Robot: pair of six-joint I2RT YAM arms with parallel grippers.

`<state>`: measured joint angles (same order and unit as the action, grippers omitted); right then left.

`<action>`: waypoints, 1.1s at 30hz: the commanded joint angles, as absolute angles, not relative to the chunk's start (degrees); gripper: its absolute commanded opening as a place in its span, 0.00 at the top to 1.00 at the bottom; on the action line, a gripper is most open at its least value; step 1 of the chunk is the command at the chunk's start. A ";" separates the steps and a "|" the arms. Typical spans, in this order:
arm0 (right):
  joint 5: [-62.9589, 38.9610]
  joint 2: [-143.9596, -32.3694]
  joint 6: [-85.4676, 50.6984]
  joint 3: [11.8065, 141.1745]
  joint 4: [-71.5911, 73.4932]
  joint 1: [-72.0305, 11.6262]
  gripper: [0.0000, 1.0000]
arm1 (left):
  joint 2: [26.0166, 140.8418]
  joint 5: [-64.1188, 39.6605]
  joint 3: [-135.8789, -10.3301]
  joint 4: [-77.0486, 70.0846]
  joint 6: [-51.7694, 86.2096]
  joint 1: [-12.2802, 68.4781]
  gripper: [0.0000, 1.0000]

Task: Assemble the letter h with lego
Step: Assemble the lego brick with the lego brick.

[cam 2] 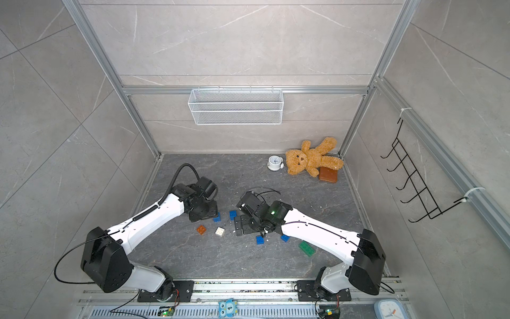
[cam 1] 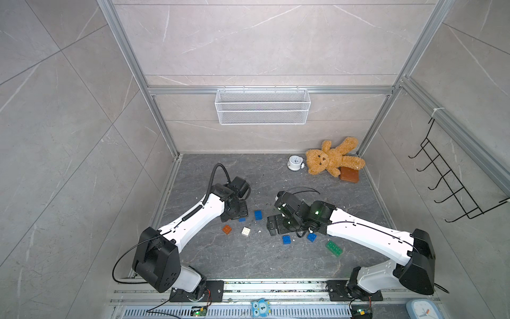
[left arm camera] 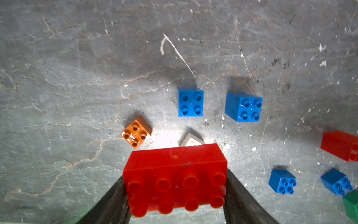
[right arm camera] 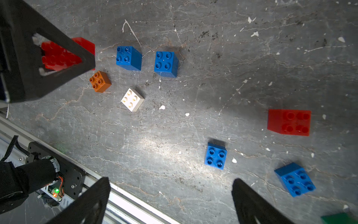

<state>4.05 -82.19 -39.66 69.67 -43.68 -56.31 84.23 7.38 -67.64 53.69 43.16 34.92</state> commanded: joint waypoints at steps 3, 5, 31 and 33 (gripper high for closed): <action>4.60 -80.16 -40.96 68.17 -43.95 -55.72 0.00 | 88.55 7.40 -71.81 53.48 45.00 37.10 1.00; 4.38 -80.15 -41.01 67.87 -43.84 -55.72 0.00 | 90.74 6.88 -72.91 52.70 45.03 37.18 1.00; 4.20 -80.35 -40.27 68.73 -45.70 -55.47 0.00 | 100.18 2.76 -71.06 42.38 40.90 33.99 1.00; 4.17 -80.58 -40.30 68.73 -45.63 -55.50 0.00 | 100.30 2.71 -70.42 42.10 40.63 33.88 1.00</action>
<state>4.03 -81.14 -40.32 68.45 -43.94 -55.79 99.83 3.84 -71.20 42.13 42.04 34.35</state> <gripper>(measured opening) 0.995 0.661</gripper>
